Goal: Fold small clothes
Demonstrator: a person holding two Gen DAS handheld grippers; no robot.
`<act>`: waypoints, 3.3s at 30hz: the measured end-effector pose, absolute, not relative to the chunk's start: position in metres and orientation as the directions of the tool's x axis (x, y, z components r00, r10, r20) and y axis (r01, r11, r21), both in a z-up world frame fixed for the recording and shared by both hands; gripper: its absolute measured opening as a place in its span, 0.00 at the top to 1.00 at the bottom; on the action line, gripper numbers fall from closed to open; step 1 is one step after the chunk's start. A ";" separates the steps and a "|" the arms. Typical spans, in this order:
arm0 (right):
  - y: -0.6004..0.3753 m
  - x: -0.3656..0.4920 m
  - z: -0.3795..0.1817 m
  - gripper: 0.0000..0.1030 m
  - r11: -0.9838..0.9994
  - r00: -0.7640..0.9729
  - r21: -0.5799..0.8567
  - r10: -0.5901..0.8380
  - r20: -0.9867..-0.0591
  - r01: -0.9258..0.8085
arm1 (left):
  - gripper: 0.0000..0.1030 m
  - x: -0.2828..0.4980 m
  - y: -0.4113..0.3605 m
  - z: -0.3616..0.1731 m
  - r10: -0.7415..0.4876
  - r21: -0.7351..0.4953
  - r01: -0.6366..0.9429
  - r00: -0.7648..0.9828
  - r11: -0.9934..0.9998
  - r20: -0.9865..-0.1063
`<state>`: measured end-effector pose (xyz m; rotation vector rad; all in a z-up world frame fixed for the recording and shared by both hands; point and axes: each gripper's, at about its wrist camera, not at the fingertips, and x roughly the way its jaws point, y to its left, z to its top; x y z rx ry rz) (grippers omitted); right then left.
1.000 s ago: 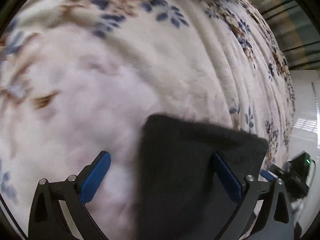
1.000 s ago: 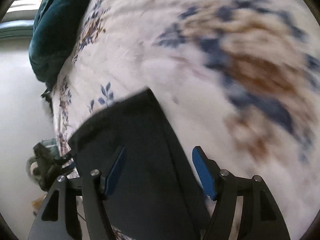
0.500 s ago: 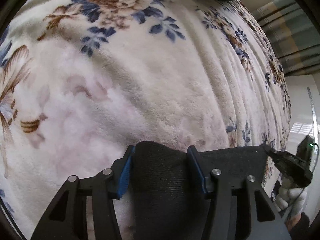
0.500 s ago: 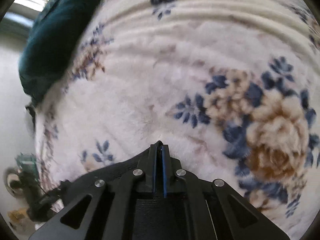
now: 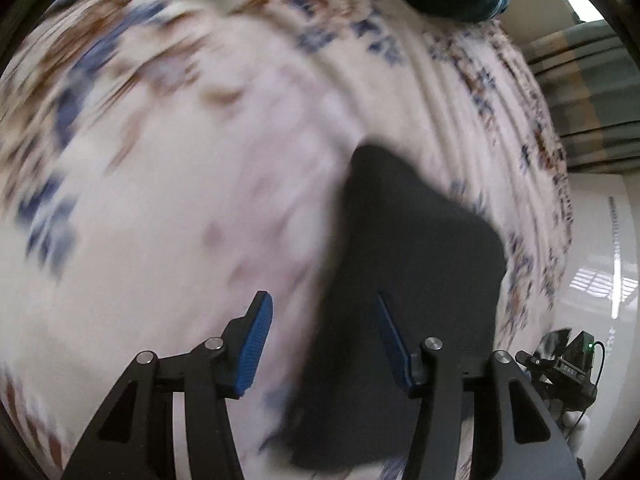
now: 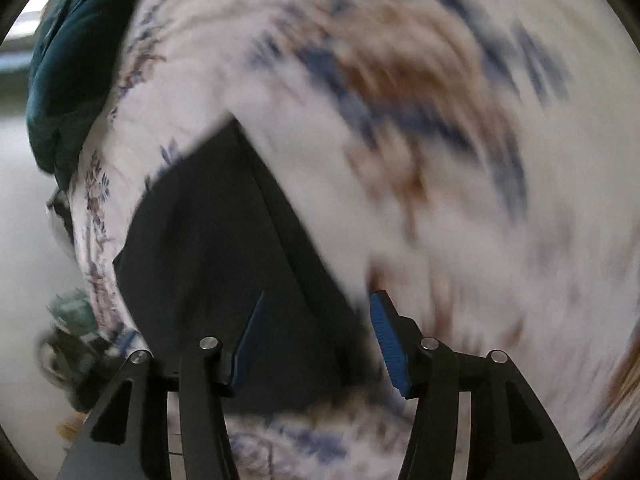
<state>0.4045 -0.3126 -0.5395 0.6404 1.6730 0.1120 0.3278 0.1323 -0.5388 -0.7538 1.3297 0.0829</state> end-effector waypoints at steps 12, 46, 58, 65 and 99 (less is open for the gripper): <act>-0.308 0.333 -0.511 0.98 0.790 0.154 0.409 0.383 -0.911 0.457 | 0.43 0.278 0.101 -0.556 -0.463 -0.515 -0.498 0.235 0.698 -0.855; -0.218 0.455 -0.626 0.74 0.622 -0.299 0.782 0.753 -0.586 0.037 | 0.64 0.397 0.085 -0.583 -0.650 -0.722 -0.176 0.332 0.669 -0.684; -0.269 0.463 -0.562 0.79 0.592 -0.063 0.793 0.805 -0.590 0.141 | 0.69 0.474 0.057 -0.510 -0.669 -0.705 -0.045 0.277 0.708 -0.690; -0.327 0.552 -0.524 0.79 0.608 0.115 0.777 0.771 -0.627 0.161 | 0.69 0.609 0.008 -0.485 -0.686 -0.689 0.088 0.245 0.720 -0.685; -0.290 0.523 -0.381 0.00 0.963 0.396 -0.178 -0.247 -0.884 0.205 | 0.00 0.580 -0.069 -0.404 -0.175 -0.133 0.131 0.397 0.983 -0.901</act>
